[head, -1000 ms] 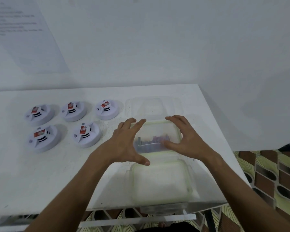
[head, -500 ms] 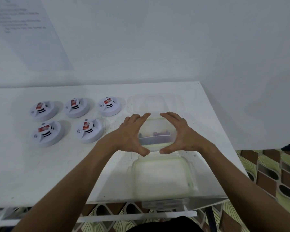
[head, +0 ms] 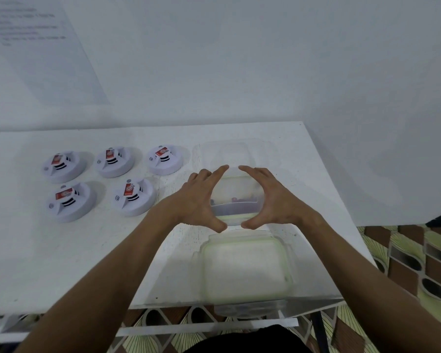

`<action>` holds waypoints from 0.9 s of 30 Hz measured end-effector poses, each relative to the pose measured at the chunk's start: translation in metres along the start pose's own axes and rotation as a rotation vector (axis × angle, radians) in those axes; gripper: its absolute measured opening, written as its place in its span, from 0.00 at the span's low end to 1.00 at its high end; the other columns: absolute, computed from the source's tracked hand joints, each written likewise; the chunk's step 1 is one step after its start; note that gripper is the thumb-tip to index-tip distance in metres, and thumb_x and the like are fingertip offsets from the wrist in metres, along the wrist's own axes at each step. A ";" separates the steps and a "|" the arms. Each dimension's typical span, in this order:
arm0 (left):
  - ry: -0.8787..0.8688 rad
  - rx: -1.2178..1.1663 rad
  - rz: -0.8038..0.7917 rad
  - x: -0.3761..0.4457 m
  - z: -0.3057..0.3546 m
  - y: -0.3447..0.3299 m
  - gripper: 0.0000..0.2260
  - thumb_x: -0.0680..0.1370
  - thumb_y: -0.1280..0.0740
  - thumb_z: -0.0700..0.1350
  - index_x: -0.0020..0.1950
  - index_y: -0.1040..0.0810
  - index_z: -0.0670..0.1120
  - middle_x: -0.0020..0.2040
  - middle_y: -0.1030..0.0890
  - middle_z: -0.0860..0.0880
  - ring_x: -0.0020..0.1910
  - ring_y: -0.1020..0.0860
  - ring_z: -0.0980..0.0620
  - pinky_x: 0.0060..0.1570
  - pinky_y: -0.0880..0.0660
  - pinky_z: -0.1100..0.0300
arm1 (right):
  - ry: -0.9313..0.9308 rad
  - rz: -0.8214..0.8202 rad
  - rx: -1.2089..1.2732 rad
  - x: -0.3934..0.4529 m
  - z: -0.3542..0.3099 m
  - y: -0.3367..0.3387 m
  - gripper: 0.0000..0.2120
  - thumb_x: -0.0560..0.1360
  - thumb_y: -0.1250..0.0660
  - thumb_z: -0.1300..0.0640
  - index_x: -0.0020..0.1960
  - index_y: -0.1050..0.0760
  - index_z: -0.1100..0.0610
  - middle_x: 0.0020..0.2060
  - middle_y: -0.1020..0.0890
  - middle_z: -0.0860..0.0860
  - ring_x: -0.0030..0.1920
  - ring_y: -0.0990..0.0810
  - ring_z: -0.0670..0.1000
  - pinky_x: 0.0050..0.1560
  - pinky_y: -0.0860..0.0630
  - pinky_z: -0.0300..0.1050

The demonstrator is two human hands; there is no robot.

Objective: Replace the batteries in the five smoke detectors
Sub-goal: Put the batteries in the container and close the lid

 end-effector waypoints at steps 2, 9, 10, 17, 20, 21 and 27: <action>0.001 -0.008 0.009 0.000 0.000 0.000 0.55 0.59 0.26 0.60 0.76 0.58 0.59 0.62 0.35 0.50 0.59 0.37 0.49 0.60 0.31 0.49 | -0.002 -0.006 0.008 0.000 -0.001 0.001 0.57 0.58 0.17 0.51 0.77 0.48 0.38 0.69 0.38 0.44 0.70 0.37 0.47 0.70 0.33 0.49; 0.000 0.018 0.011 0.001 0.000 0.001 0.55 0.57 0.27 0.59 0.76 0.58 0.60 0.60 0.35 0.50 0.58 0.37 0.48 0.60 0.31 0.48 | -0.014 0.000 0.022 -0.001 -0.003 0.001 0.58 0.59 0.19 0.57 0.77 0.50 0.37 0.66 0.37 0.46 0.67 0.35 0.50 0.67 0.31 0.46; 0.000 0.019 0.012 0.001 0.000 0.001 0.55 0.57 0.28 0.58 0.76 0.58 0.60 0.60 0.36 0.50 0.58 0.37 0.48 0.60 0.31 0.48 | -0.017 -0.002 0.022 -0.001 -0.004 0.001 0.58 0.59 0.19 0.58 0.77 0.50 0.37 0.66 0.38 0.46 0.67 0.35 0.50 0.67 0.31 0.47; -0.021 -0.051 0.066 -0.001 -0.002 -0.001 0.56 0.60 0.24 0.57 0.76 0.59 0.59 0.63 0.35 0.50 0.59 0.37 0.48 0.61 0.33 0.52 | -0.017 0.014 0.095 -0.004 -0.004 0.001 0.59 0.59 0.16 0.55 0.78 0.49 0.39 0.71 0.40 0.44 0.71 0.38 0.48 0.71 0.34 0.47; -0.027 -0.105 0.105 -0.005 -0.003 -0.004 0.56 0.62 0.22 0.57 0.77 0.59 0.59 0.71 0.39 0.51 0.67 0.40 0.49 0.64 0.37 0.54 | -0.018 0.028 0.115 -0.007 -0.004 0.001 0.60 0.57 0.15 0.51 0.78 0.49 0.41 0.74 0.42 0.44 0.73 0.40 0.46 0.71 0.37 0.45; -0.016 -0.140 0.127 -0.007 -0.005 -0.006 0.57 0.62 0.22 0.57 0.77 0.60 0.60 0.74 0.42 0.52 0.71 0.43 0.50 0.66 0.39 0.54 | -0.023 0.047 0.124 -0.009 -0.003 0.000 0.60 0.57 0.15 0.49 0.78 0.49 0.40 0.75 0.43 0.44 0.74 0.41 0.45 0.72 0.38 0.45; 0.066 -0.482 0.290 -0.030 -0.005 -0.027 0.56 0.64 0.21 0.56 0.77 0.59 0.62 0.78 0.54 0.59 0.76 0.55 0.62 0.69 0.46 0.60 | -0.048 0.161 0.231 -0.022 -0.001 -0.010 0.57 0.58 0.17 0.45 0.75 0.50 0.36 0.77 0.45 0.39 0.74 0.43 0.40 0.72 0.41 0.41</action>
Point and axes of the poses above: each hand's wrist, its own x-axis towards the middle knuckle, its own y-axis out of the back of the hand, z = x × y, the point moved 3 cm from there along x, towards the middle knuckle
